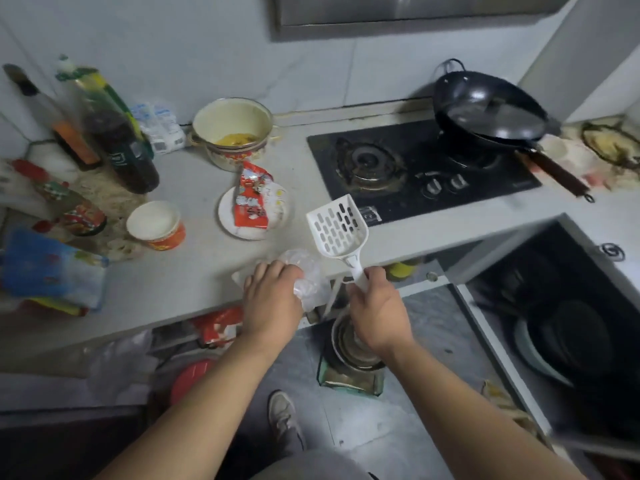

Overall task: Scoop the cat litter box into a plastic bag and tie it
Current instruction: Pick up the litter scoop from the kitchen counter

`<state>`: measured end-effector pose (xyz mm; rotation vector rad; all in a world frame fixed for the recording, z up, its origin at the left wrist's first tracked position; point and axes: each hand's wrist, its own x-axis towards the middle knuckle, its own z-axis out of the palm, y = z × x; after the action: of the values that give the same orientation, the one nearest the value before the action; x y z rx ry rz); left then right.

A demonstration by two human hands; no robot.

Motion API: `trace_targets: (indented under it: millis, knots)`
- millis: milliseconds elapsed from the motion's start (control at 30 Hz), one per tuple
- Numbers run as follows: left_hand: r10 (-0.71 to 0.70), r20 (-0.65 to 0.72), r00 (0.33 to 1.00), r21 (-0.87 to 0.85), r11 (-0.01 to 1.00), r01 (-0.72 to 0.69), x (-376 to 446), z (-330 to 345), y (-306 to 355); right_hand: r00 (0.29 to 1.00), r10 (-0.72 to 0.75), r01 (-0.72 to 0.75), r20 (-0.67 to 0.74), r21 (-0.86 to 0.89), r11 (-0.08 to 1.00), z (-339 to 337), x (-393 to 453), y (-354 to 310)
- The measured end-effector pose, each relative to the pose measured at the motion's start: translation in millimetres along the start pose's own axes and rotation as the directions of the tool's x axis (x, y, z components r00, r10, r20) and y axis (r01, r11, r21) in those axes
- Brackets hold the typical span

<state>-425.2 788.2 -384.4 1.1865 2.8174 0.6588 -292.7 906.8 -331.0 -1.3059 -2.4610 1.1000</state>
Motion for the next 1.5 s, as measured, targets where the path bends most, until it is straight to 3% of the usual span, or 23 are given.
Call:
trace_targets:
  millis: [267,500,767,1067,1267,1500]
  knots:
    - [0.275,0.126,0.953,-0.042,0.961,-0.272,-87,40,136,0.954,0.230,-0.206,-0.195,0.132,0.970,-68,-112,127]
    - [0.524,0.237,0.818,-0.175,0.851,-0.495,-176,70,254,0.830,0.419,-0.381,-0.368,0.175,0.908,-120,-222,226]
    - [0.746,0.329,0.579,-0.252,0.660,-0.708,-232,91,332,0.611,0.634,-0.516,-0.473,0.369,0.773,-143,-305,282]
    - [0.861,0.418,0.291,-0.444,0.473,-0.761,-262,137,367,0.311,0.838,-0.685,-0.448,0.506,0.525,-128,-356,305]
    - [0.873,0.477,0.099,-0.500,0.363,-0.786,-291,144,389,0.150,0.897,-0.711,-0.415,0.586,0.389,-118,-392,306]
    - [0.893,0.442,-0.090,-0.548,0.189,-0.815,-352,148,419,-0.059,0.921,-0.653,-0.385,0.713,0.256,-108,-457,326]
